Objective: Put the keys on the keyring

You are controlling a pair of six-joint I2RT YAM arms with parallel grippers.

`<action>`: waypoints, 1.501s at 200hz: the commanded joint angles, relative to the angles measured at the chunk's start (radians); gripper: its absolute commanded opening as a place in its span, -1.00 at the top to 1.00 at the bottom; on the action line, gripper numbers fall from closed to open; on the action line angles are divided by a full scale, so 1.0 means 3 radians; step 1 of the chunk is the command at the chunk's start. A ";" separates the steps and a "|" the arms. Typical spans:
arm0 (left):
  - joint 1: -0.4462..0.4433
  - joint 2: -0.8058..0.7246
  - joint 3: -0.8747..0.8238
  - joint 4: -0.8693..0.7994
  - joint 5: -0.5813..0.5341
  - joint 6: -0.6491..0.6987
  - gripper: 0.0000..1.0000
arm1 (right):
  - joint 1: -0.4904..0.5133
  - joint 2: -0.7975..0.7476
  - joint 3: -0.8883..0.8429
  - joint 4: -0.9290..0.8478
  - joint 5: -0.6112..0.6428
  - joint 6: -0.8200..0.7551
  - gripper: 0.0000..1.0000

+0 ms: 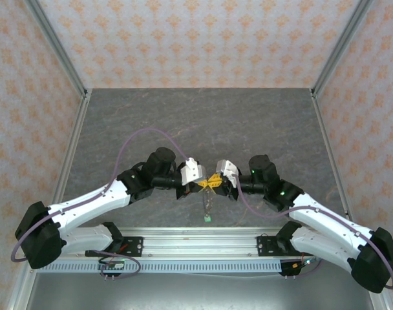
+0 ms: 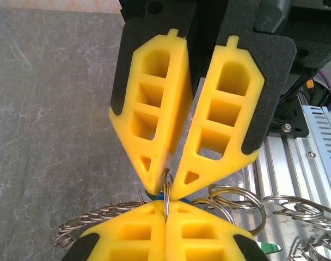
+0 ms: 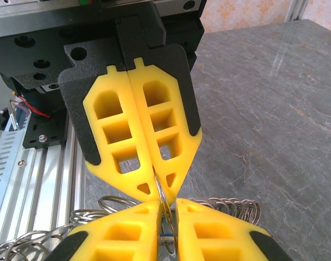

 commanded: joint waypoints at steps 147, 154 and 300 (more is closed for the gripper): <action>-0.0006 0.0147 0.0292 -0.0279 -0.0079 0.0246 0.83 | 0.0013 0.0104 0.0524 -0.0530 -0.0017 -0.0287 1.00; -0.0009 0.0158 0.0300 -0.0282 -0.0091 0.0250 0.80 | 0.0025 0.0136 0.0594 -0.0650 0.0012 -0.0339 1.00; 0.0018 -0.0040 0.0010 0.0364 -0.0008 -0.0059 1.00 | 0.0042 -0.0038 0.0514 -0.0602 0.0109 -0.0291 0.73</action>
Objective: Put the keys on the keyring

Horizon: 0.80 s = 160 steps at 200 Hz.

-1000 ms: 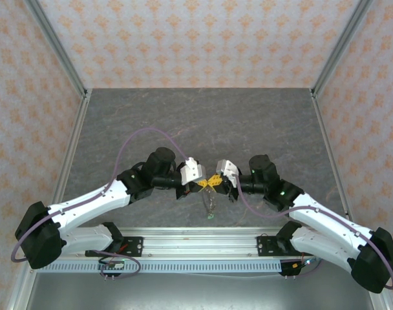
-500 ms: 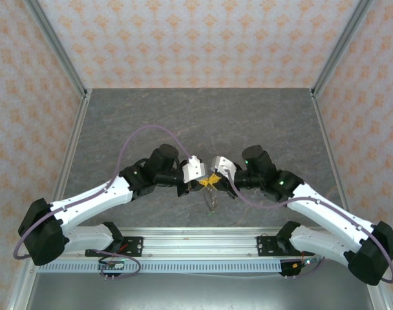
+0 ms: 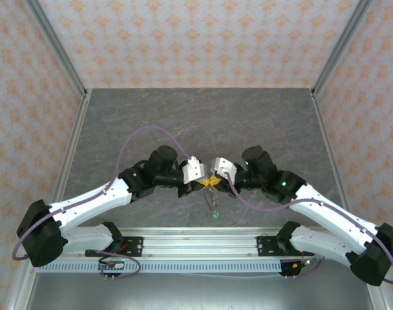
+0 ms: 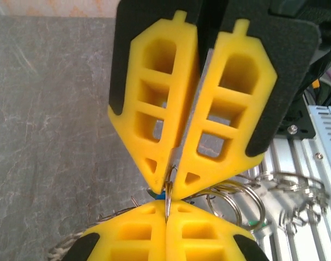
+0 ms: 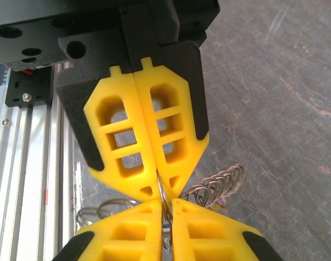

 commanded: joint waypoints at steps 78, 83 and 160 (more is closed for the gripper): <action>0.0033 -0.0119 -0.0118 0.0534 0.0227 -0.0238 1.00 | -0.0319 -0.0203 -0.0492 0.1047 -0.0744 0.0447 0.63; 0.0030 -0.0120 -0.0110 0.0525 0.0230 -0.0233 1.00 | -0.0323 -0.0203 -0.0495 0.1045 -0.0737 0.0438 0.66; 0.0041 -0.0178 -0.0118 0.0503 0.0190 -0.0233 1.00 | -0.0340 -0.0089 -0.0475 0.0872 -0.0725 0.0357 0.95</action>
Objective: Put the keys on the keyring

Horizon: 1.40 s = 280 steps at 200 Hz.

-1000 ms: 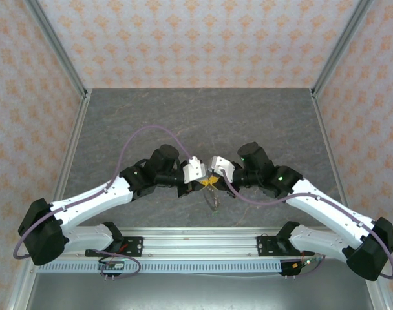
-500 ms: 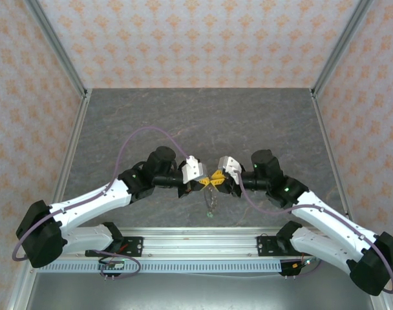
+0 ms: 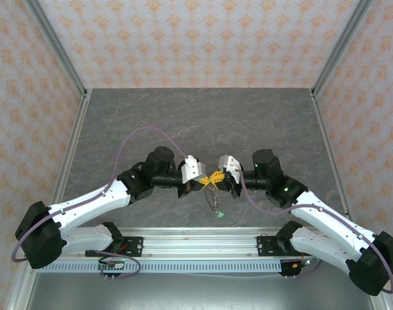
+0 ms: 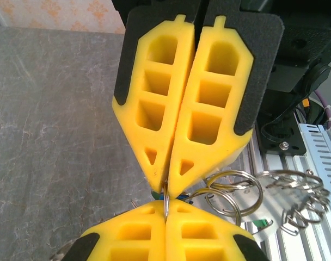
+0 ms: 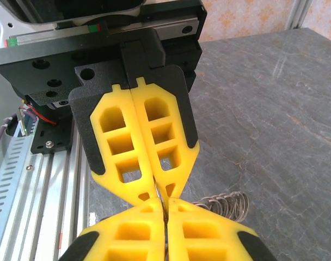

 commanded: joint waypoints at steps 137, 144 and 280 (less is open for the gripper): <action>-0.0029 0.0156 0.0327 -0.0513 -0.0329 0.0311 0.76 | 0.0226 0.0242 0.0678 -0.0802 0.0150 -0.0307 1.00; -0.0031 0.0167 0.0329 -0.0522 -0.0336 0.0307 0.77 | 0.0239 0.0241 0.0695 -0.0806 0.0159 -0.0309 1.00; 0.0012 -0.0025 0.0067 -0.0016 -0.0097 0.0140 1.00 | 0.0046 -0.0085 0.0228 -0.0497 0.0276 -0.0119 0.57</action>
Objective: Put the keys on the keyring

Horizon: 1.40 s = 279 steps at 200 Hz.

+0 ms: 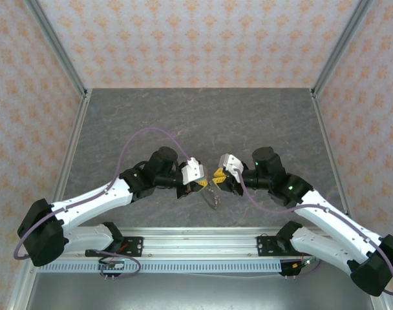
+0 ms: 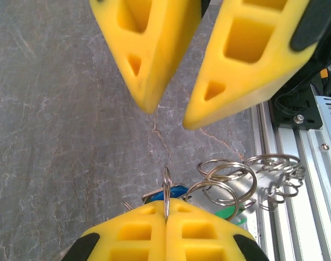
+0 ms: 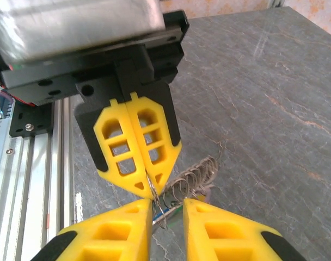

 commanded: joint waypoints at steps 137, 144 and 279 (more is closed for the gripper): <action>0.0022 -0.0240 -0.0067 0.0406 0.0109 -0.0116 1.00 | -0.0074 0.0105 -0.0466 0.0743 -0.0091 0.0419 0.80; 0.0020 -0.0239 -0.0070 0.0426 0.0107 -0.0121 1.00 | -0.0075 0.0105 -0.0467 0.0702 -0.0098 0.0422 0.80; 0.0015 -0.0177 0.0073 0.0053 0.0155 0.0054 1.00 | -0.0073 -0.0092 -0.0139 0.0362 -0.0207 -0.0202 0.59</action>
